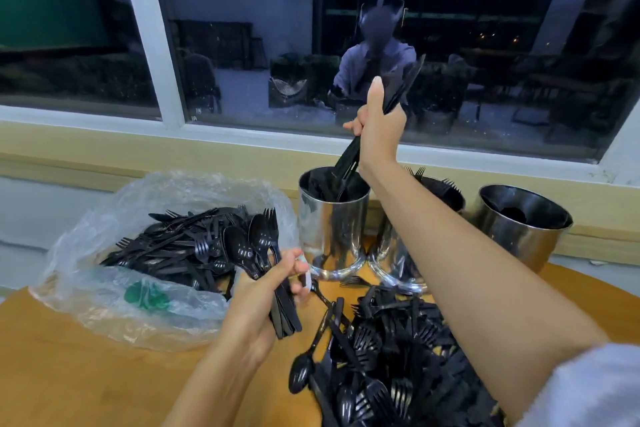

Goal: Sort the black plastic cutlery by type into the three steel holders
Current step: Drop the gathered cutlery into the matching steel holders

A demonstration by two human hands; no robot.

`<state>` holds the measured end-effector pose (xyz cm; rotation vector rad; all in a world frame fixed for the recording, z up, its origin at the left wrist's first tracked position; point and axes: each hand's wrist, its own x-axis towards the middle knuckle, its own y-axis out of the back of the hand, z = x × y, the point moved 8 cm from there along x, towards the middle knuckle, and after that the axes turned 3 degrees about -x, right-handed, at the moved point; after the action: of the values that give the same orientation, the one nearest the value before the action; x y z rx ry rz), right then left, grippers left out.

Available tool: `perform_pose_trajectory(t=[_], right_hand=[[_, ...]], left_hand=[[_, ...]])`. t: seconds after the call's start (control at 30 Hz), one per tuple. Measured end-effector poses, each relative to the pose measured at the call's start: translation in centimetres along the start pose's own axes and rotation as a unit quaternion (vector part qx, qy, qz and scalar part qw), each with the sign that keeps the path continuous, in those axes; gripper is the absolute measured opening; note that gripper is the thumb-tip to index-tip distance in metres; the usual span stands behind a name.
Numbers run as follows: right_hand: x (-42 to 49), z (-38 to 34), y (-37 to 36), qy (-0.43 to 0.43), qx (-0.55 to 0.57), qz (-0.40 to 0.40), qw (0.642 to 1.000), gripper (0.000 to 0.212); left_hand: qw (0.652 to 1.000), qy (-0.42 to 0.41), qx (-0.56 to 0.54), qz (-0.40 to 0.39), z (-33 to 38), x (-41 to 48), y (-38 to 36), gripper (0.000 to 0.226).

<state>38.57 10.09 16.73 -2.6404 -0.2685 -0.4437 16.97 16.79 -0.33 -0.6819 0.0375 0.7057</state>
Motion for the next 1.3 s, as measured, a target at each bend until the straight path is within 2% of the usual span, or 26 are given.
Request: perform_pose_trajectory(t=[0.07, 0.13, 0.23, 0.3, 0.4, 0.43, 0.47, 0.5, 0.53, 0.6, 0.63, 0.7, 0.8, 0.97, 1.07, 1.13, 1.2, 1.23, 1.3], right_hand=[[0.3, 2.2, -0.7, 0.020, -0.048, -0.029, 0.998, 0.029], [0.3, 5.5, -1.3, -0.011, -0.154, -0.091, 0.984, 0.034], [-0.4, 10.4, -1.0, -0.146, -0.305, -0.175, 0.925, 0.035], [-0.5, 11.3, -1.2, -0.183, -0.373, -0.229, 0.880, 0.046], [-0.4, 9.4, -2.0, -0.132, -0.517, -0.289, 0.795, 0.058], [-0.3, 8.3, -2.1, -0.097, -0.571, -0.289, 0.762, 0.061], [-0.4, 6.8, -2.2, -0.055, -0.601, -0.276, 0.748, 0.060], [-0.8, 5.1, -2.2, -0.014, -0.599, -0.258, 0.758, 0.056], [-1.5, 3.5, -1.9, 0.007, -0.560, -0.246, 0.791, 0.048], [-4.3, 1.4, -1.1, -0.017, -0.423, -0.267, 0.866, 0.028], [-6.6, 0.9, -0.7, -0.050, -0.371, -0.303, 0.876, 0.024], [-11.5, 0.5, 0.4, -0.102, -0.331, -0.378, 0.859, 0.022], [-16.2, -0.1, 3.1, -0.125, -0.303, -0.401, 0.856, 0.012], [-19.6, -0.6, 7.6, -0.177, -0.196, -0.319, 0.910, 0.023], [-19.5, -2.5, 9.3, -0.175, -0.039, -0.189, 0.965, 0.019], [-18.2, -4.6, 11.1, -0.134, 0.043, -0.091, 0.986, 0.018], [-16.9, -6.1, 12.8, -0.089, 0.018, -0.047, 0.995, 0.016], [-16.7, -6.5, 13.1, -0.083, -0.026, -0.063, 0.994, 0.016], [-17.7, -5.7, 12.1, -0.112, -0.136, -0.162, 0.971, 0.019]], left_hand=[[1.000, -0.012, 0.011, -0.009, 0.7, 0.7, -0.5, 0.020], [1.000, -0.015, 0.017, -0.022, 1.1, 1.3, -1.1, 0.021], [0.999, 0.001, 0.006, -0.036, 1.3, 1.6, -2.2, 0.022], [0.999, 0.009, 0.000, -0.046, 1.4, 1.4, -2.8, 0.022], [0.998, 0.012, -0.004, -0.056, 1.7, 0.8, -3.2, 0.022], [0.998, 0.015, -0.005, -0.061, 1.8, 0.6, -3.3, 0.022], [0.997, 0.018, -0.007, -0.068, 1.8, 0.2, -3.4, 0.023], [0.997, 0.023, -0.009, -0.077, 1.9, -0.3, -3.5, 0.025], [0.996, 0.026, -0.009, -0.088, 1.9, -0.8, -3.7, 0.028], [0.994, 0.035, -0.010, -0.103, 1.6, -2.0, -4.0, 0.034], [0.993, 0.042, -0.010, -0.110, 1.3, -2.6, -4.1, 0.035], [0.990, 0.057, -0.005, -0.128, 0.5, -4.1, -4.5, 0.036], [0.985, 0.081, 0.001, -0.155, -1.1, -6.7, -5.1, 0.037], [0.980, 0.094, 0.012, -0.173, -3.4, -10.4, -5.1, 0.037], [0.980, 0.106, 0.018, -0.166, -4.5, -11.6, -4.9, 0.030], [0.979, 0.109, 0.049, -0.166, -4.9, -12.1, -4.7, 0.028], [0.977, 0.099, 0.095, -0.166, -5.0, -12.4, -4.5, 0.034], [0.976, 0.094, 0.107, -0.167, -5.0, -12.5, -4.5, 0.036], [0.974, 0.089, 0.115, -0.175, -5.1, -12.7, -4.6, 0.037]])
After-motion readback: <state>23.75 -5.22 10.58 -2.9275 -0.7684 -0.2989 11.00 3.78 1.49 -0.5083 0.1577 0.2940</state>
